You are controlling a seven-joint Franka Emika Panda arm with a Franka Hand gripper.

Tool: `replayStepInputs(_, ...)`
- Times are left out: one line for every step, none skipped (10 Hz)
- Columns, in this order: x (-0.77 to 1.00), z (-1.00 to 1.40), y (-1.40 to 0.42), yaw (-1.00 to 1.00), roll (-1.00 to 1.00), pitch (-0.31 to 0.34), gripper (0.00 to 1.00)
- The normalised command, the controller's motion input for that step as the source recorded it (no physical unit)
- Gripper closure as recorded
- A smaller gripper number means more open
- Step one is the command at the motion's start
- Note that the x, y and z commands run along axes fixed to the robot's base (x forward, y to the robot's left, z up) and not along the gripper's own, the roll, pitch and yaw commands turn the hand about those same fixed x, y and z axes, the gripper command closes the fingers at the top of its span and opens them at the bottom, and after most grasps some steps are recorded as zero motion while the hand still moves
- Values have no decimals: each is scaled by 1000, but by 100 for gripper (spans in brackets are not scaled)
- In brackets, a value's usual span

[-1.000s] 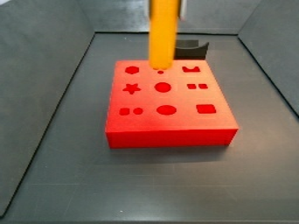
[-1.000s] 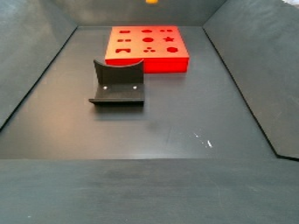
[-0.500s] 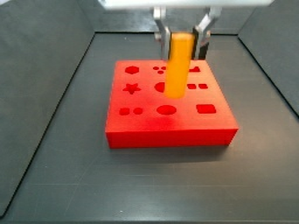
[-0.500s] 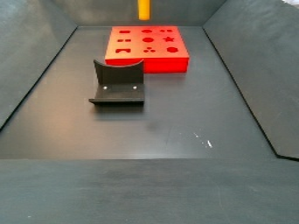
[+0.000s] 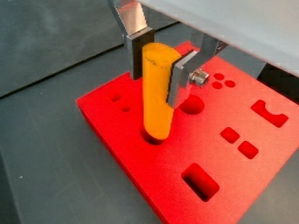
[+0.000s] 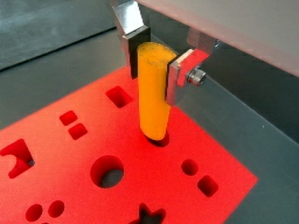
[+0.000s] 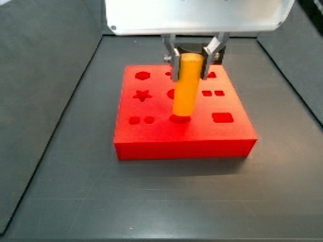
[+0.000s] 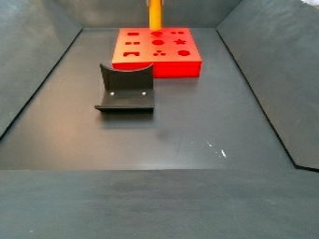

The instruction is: Insert the oval object.

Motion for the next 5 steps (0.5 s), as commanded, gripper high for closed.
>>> replayStepInputs(0,-263,-23,-63,30,0,100)
replayStepInputs(57,-246,-86,0,0,-3,100)
replayStepInputs(6,-249,-163,0,0,-26,100)
replayStepInputs(51,-277,-143,69,0,-26,100)
replayStepInputs(0,-406,0,0,56,-11,100)
